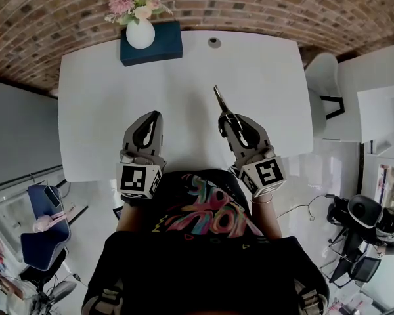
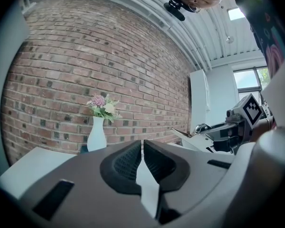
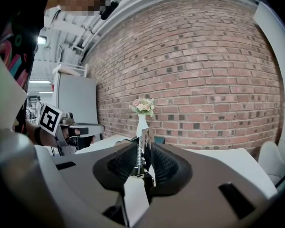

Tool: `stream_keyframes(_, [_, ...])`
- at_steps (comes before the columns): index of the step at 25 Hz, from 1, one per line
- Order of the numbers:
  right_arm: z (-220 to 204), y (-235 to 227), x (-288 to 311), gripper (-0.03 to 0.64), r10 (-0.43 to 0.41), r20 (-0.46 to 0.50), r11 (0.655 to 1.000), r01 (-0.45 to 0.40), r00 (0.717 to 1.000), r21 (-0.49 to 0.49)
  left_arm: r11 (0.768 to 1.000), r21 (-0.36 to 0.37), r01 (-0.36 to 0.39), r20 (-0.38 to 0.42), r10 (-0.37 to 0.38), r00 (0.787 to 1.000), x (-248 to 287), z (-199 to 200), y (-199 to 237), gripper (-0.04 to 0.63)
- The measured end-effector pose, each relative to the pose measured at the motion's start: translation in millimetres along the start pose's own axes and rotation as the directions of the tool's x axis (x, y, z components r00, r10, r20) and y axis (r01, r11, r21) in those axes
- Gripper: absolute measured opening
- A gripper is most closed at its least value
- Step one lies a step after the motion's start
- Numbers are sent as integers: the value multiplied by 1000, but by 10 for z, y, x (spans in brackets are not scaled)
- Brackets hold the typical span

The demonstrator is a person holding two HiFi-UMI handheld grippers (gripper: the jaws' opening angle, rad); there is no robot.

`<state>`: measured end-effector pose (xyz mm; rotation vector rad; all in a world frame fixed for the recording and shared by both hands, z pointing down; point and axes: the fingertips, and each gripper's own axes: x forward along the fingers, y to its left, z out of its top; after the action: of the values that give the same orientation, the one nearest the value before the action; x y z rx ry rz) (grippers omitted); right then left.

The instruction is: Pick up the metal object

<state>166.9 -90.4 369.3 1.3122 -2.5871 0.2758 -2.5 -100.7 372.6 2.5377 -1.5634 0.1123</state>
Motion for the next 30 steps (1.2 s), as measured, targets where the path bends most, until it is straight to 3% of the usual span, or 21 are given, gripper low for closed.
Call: stream_keyframes(30, [109, -14, -3, 109, -20, 38, 1000, 20, 999, 16, 1000, 6, 1, -6, -1, 1000, -58, -26, 62, 34])
